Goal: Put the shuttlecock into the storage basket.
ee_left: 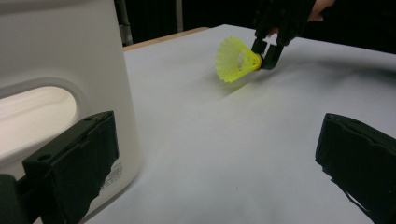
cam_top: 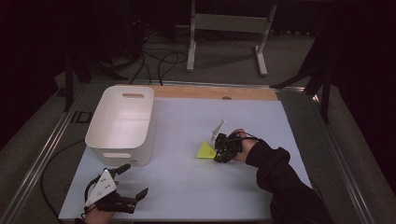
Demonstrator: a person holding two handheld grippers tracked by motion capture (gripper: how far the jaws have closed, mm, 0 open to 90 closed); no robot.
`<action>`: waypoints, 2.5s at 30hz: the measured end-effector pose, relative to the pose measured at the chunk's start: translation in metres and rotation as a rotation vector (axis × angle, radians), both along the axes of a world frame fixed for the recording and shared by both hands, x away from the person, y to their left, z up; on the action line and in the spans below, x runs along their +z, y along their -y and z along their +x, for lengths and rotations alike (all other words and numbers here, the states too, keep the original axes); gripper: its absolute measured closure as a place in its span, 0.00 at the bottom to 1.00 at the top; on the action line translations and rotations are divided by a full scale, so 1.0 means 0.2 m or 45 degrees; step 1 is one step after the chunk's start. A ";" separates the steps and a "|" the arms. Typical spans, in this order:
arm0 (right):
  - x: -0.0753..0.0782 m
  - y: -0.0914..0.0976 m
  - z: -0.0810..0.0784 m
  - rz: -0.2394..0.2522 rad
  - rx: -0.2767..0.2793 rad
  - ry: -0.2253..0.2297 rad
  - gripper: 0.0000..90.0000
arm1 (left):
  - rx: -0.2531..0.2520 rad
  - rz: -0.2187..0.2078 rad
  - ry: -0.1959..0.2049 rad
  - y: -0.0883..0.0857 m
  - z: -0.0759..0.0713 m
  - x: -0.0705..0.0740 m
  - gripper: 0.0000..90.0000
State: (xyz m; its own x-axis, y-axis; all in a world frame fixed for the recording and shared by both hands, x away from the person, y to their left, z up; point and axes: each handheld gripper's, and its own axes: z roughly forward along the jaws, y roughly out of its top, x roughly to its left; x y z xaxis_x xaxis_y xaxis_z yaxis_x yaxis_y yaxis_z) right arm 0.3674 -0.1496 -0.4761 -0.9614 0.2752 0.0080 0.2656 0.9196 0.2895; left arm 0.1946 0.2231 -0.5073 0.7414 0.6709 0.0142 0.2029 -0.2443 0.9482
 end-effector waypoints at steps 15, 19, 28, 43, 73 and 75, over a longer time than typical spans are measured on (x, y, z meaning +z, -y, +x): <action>0.12 -0.06 -0.02 0.034 0.050 -0.012 0.73 | -0.008 -0.016 -0.012 0.00 0.01 0.00 0.00; 0.15 -0.07 -0.02 0.031 0.056 -0.014 0.73 | -0.008 -0.023 -0.019 -0.01 0.01 0.00 0.00; 0.22 -0.10 -0.02 0.046 0.082 0.013 0.73 | -0.008 -0.020 -0.019 0.00 0.01 0.00 0.00; 0.33 -0.17 -0.04 0.066 0.109 0.023 0.73 | -0.007 -0.016 -0.017 0.00 0.00 0.00 0.00; 0.51 -0.49 -0.07 0.113 0.261 0.049 0.73 | -0.017 -0.019 -0.021 0.00 0.01 0.00 0.00; 0.51 -0.51 -0.07 0.115 0.270 0.052 0.73 | -0.017 -0.020 -0.021 0.00 0.01 0.00 0.00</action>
